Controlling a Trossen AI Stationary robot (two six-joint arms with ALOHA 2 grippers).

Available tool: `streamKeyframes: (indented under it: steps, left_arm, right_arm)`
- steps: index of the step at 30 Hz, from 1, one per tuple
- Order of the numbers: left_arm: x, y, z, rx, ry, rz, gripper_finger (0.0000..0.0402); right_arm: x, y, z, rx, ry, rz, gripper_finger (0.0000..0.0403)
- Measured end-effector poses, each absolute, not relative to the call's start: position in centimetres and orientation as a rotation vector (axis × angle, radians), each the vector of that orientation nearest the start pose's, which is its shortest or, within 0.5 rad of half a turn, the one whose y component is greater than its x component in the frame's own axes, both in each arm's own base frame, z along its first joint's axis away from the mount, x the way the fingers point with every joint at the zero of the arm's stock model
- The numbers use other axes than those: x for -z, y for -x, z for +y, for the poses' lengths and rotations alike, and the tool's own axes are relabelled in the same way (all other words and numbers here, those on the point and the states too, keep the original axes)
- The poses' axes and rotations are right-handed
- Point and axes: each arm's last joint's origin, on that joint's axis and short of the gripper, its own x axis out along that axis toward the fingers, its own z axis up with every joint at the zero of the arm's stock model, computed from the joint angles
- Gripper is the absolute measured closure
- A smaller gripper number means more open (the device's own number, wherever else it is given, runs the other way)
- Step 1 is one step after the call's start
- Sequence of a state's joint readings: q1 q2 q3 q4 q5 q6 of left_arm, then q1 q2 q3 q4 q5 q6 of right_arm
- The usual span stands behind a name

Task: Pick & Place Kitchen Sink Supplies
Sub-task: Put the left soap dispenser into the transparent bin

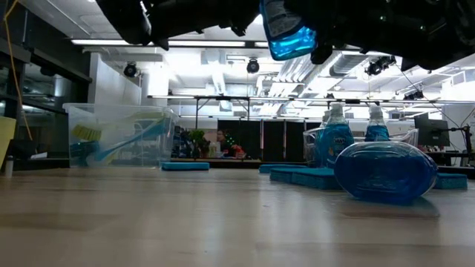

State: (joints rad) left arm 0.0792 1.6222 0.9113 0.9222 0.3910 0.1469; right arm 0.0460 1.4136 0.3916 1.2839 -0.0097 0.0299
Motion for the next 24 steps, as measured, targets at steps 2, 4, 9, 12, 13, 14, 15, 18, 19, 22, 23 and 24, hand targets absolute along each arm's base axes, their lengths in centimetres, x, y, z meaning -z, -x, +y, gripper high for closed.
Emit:
streamKeyframes:
  steps: [2,4,9,12,13,14,15,18,19,22,23,24]
  left_arm:
    - [-27.22,-35.06,1.67,0.299,-0.190,-0.225,0.0244]
    - [-27.21,-35.06,1.66,0.302,-0.189,-0.223,0.0260]
    - [-27.21,-35.06,1.63,0.311,-0.186,-0.223,0.0274]
    - [-27.21,-35.06,1.64,0.312,-0.176,-0.221,0.0263]
    - [-27.21,-35.06,1.64,0.312,-0.175,-0.221,0.0256]
    - [-27.21,-35.06,1.64,0.312,-0.174,-0.221,0.0249]
    - [-27.21,-35.06,1.64,0.312,-0.175,-0.221,0.0240]
    - [-27.21,-35.05,1.62,0.317,-0.176,-0.221,0.0211]
    - [-27.21,-35.05,1.61,0.318,-0.176,-0.222,0.0201]
    - [-27.21,-35.05,1.59,0.321,-0.176,-0.222,0.0176]
    - [-27.21,-35.05,1.59,0.321,-0.176,-0.222,0.0170]
    - [-27.21,-35.05,1.59,0.321,-0.176,-0.222,0.0165]
  right_arm:
    - [-21.17,-25.08,1.19,-0.060,-0.036,-0.261,0.0288]
    - [-21.16,-25.08,1.19,-0.061,-0.038,-0.261,0.0288]
    - [-21.16,-25.08,1.20,-0.062,-0.045,-0.261,0.0288]
    - [-21.16,-25.08,1.19,-0.061,-0.047,-0.261,0.0288]
    - [-21.17,-25.08,1.19,-0.061,-0.048,-0.261,0.0288]
    - [-21.16,-25.08,1.19,-0.061,-0.049,-0.260,0.0288]
    - [-21.16,-25.08,1.19,-0.061,-0.049,-0.260,0.0288]
    - [-21.14,-25.08,1.20,-0.064,-0.056,-0.259,0.0288]
    - [-21.14,-25.08,1.20,-0.064,-0.056,-0.259,0.0288]
    - [-21.15,-25.08,1.18,-0.062,-0.056,-0.260,0.0288]
    - [-21.15,-25.08,1.18,-0.061,-0.056,-0.260,0.0288]
    - [-21.15,-25.08,1.18,-0.061,-0.056,-0.260,0.0288]
